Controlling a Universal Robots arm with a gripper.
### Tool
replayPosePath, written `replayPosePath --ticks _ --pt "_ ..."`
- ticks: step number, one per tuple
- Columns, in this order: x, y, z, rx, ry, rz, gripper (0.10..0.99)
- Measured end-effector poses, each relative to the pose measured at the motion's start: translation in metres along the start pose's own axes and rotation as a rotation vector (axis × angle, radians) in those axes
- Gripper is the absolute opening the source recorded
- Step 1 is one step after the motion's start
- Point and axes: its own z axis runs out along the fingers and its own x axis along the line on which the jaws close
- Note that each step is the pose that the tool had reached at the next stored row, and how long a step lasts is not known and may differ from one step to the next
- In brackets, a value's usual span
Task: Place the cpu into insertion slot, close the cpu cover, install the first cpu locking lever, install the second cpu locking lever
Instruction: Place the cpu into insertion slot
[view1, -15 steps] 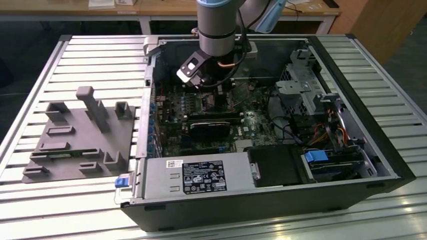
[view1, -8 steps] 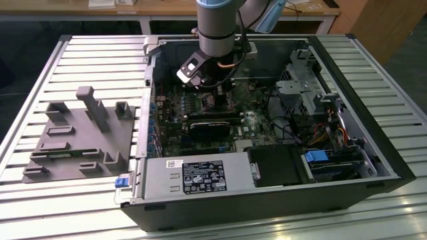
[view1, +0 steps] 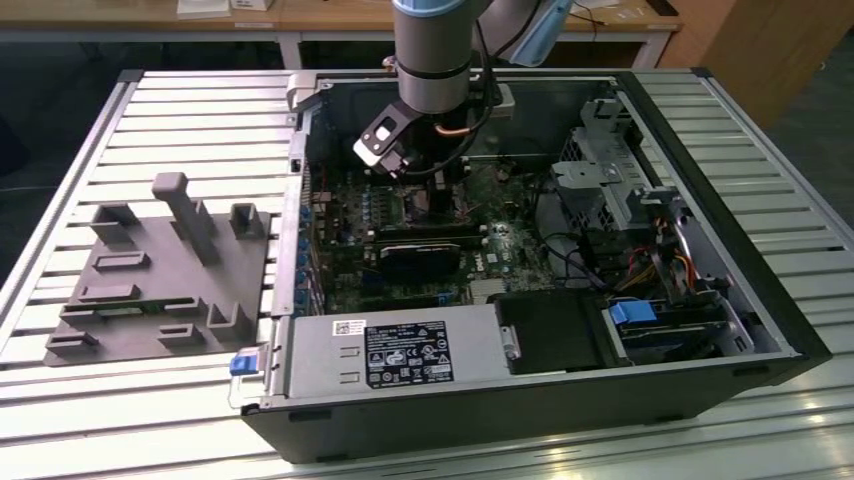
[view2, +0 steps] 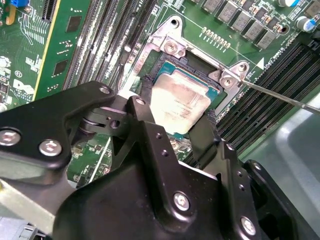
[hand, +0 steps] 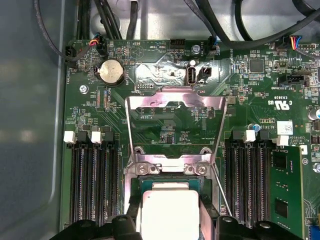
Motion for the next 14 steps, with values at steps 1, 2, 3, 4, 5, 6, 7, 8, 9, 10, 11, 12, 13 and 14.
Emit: replayPosePath --ticks 1,2,3,4,5,6,7,8,9,10,11,12,13,14 --pt "0.0000 0.0000 0.0000 0.000 0.0000 0.000 0.549" --pt "0.0000 0.0000 0.0000 0.000 0.0000 0.000 0.612" --pt "0.0000 0.0000 0.0000 0.000 0.0000 0.000 0.612" --pt "0.0000 0.0000 0.0000 0.000 -0.0001 0.000 0.612" --pt "0.0000 0.0000 0.0000 0.000 -0.0001 0.000 0.612" --pt "0.0000 0.0000 0.0001 0.000 -0.0007 0.000 0.612" --pt "0.0001 0.0000 0.0002 0.000 -0.0026 0.000 0.612" --pt "0.0000 0.0000 -0.0001 0.000 -0.0048 0.000 0.612" --pt "0.0000 0.0000 -0.0003 0.000 -0.0068 0.000 0.612" --pt "0.0000 0.0000 -0.0004 0.000 -0.0094 -0.001 0.612" --pt "0.0000 0.0000 -0.0006 0.000 -0.0130 -0.001 0.612" --pt "0.0000 0.0000 -0.0009 0.000 -0.0171 -0.001 0.612" --pt "0.0000 0.0001 -0.0010 0.000 -0.0186 -0.001 0.612" --pt "0.0000 0.0001 -0.0011 0.000 -0.0187 -0.001 0.612"
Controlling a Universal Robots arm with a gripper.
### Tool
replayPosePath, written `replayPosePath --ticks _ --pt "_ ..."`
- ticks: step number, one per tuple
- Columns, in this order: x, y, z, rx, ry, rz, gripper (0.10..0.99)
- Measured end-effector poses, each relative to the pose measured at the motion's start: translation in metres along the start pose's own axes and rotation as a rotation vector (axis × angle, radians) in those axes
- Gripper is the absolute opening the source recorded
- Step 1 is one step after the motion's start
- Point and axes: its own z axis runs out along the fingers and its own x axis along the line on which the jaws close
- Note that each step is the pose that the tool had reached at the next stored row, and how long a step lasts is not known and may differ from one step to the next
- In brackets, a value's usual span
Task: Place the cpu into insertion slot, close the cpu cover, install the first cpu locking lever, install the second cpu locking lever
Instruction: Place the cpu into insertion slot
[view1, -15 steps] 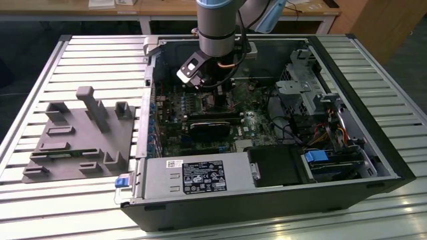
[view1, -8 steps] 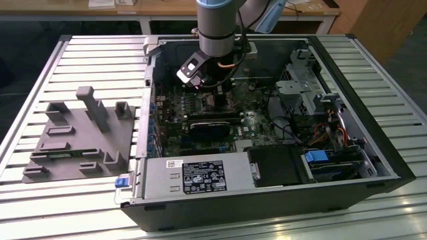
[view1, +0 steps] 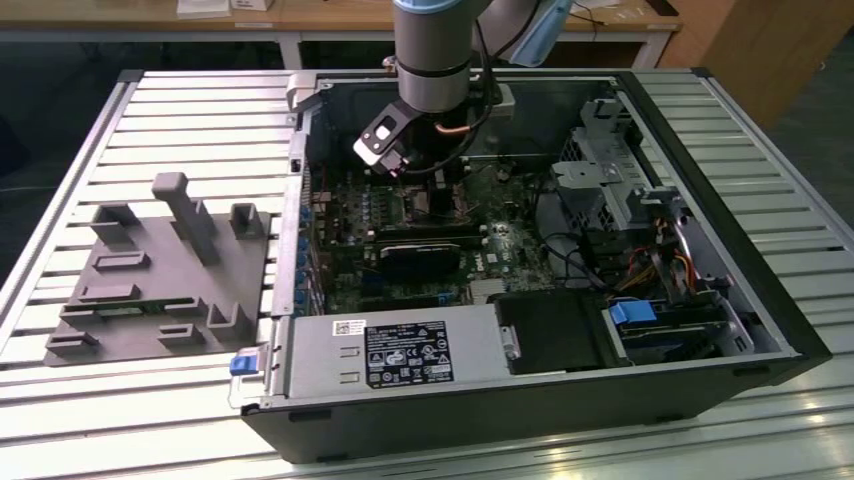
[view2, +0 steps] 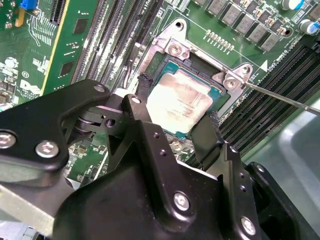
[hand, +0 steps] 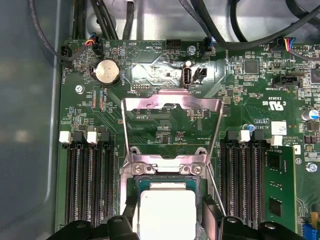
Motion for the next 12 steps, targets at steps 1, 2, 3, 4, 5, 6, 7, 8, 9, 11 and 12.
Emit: replayPosePath --ticks 1,2,3,4,5,6,7,8,9,11,12 --pt "0.0000 0.0000 -0.0001 0.000 0.0000 0.000 0.612" --pt "0.0000 0.0000 -0.0005 0.000 -0.0003 0.000 0.612" --pt "0.0000 0.0001 -0.0012 0.000 -0.0002 0.000 0.612" --pt "0.0000 0.0002 -0.0024 0.000 -0.0001 0.000 0.612" --pt "0.0000 0.0003 -0.0038 0.000 -0.0001 0.000 0.612" --pt "0.0000 0.0004 -0.0055 0.000 -0.0001 0.000 0.612" --pt "0.0000 0.0005 -0.0071 0.000 0.0000 0.000 0.612" --pt "0.0000 0.0006 -0.0087 0.000 -0.0001 0.000 0.612" --pt "0.0000 0.0007 -0.0098 0.000 -0.0001 0.000 0.612" --pt "0.0000 0.0008 -0.0099 0.000 0.0001 0.000 0.612" --pt "0.0000 0.0008 -0.0100 0.000 0.0002 0.000 0.612"
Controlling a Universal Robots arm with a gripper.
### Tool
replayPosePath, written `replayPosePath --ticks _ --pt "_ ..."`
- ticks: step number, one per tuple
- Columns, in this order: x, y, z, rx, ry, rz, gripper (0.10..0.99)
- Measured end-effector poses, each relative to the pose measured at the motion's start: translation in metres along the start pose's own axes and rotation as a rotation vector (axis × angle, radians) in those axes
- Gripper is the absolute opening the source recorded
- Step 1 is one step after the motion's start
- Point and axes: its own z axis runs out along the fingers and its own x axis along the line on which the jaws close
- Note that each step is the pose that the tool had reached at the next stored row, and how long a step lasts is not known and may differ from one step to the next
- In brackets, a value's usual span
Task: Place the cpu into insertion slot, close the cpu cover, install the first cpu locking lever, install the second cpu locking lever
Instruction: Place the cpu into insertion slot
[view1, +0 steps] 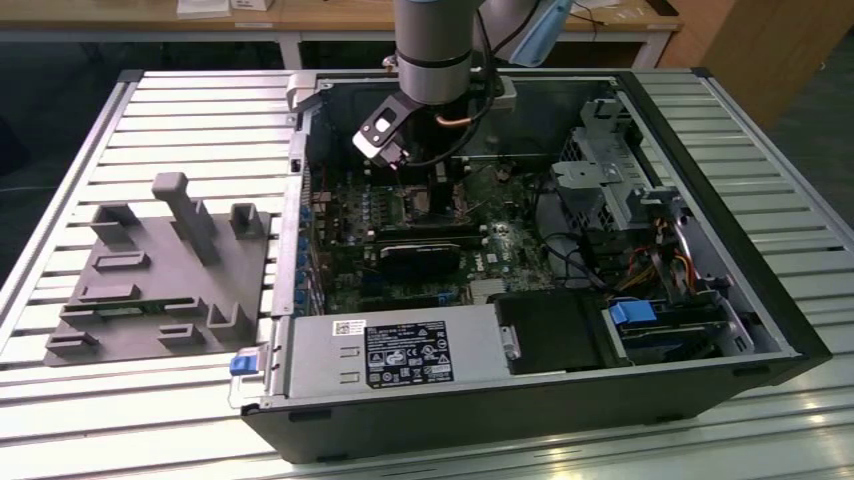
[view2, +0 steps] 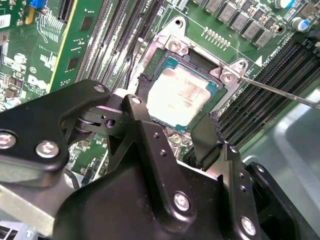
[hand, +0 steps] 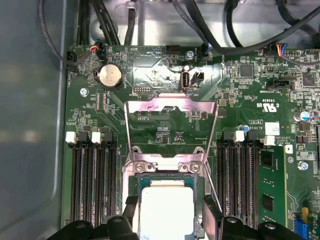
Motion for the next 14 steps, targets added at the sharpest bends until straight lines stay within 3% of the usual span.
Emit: replayPosePath --ticks 5,6,7,9,11,13,14 --pt "0.0000 0.0000 -0.0004 0.000 -0.0002 0.000 0.600" --pt "-0.0001 0.0000 -0.0004 0.000 -0.0003 0.000 0.475" --pt "0.0000 0.0000 -0.0005 0.000 -0.0003 0.000 0.475" --pt "0.0000 0.0000 -0.0006 0.000 -0.0002 0.000 0.357" --pt "0.0000 0.0000 -0.0007 0.000 -0.0002 0.000 0.357" --pt "-0.0001 0.0000 -0.0008 0.000 -0.0003 0.000 0.239" --pt "-0.0001 0.0000 -0.0009 0.000 -0.0003 0.000 0.239"
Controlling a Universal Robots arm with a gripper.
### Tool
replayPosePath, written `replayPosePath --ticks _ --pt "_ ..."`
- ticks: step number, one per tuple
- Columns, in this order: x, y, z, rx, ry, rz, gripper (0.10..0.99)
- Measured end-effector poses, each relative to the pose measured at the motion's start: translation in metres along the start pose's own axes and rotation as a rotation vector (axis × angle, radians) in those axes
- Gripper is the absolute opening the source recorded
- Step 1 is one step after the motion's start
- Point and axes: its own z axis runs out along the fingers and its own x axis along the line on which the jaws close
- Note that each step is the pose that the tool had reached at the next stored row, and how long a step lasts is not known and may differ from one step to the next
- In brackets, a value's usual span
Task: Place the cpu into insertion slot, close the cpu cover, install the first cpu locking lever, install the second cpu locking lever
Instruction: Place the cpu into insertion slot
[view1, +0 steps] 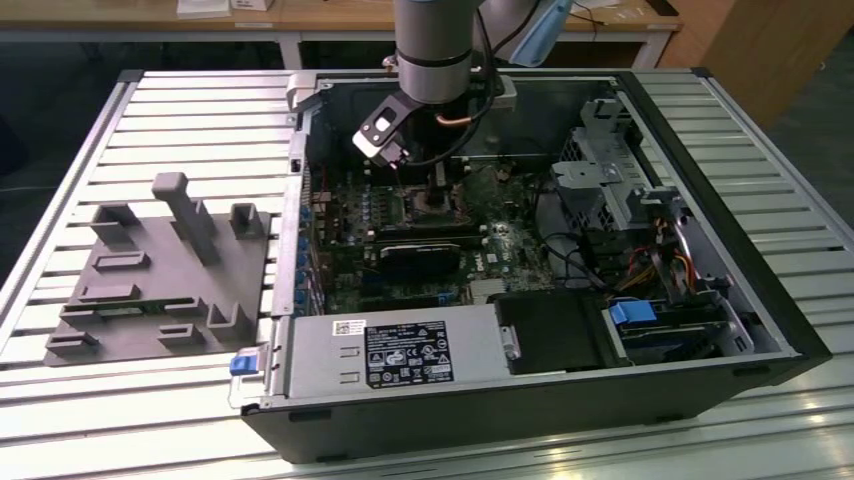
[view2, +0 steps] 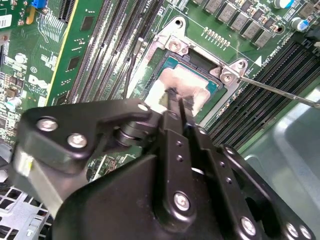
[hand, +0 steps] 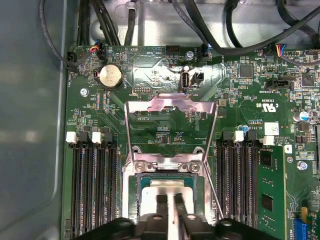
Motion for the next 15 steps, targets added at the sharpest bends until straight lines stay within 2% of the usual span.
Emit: replayPosePath --ticks 2,4,10,15 --pt "0.0000 0.0000 -0.0001 0.000 0.0000 0.000 0.125" --pt "0.0000 0.0000 -0.0002 0.000 0.0000 0.000 0.102" --pt "-0.0001 0.0002 -0.0029 0.000 -0.0002 0.000 0.102" --pt "0.0000 0.0012 -0.0151 0.000 0.0000 0.000 0.102"
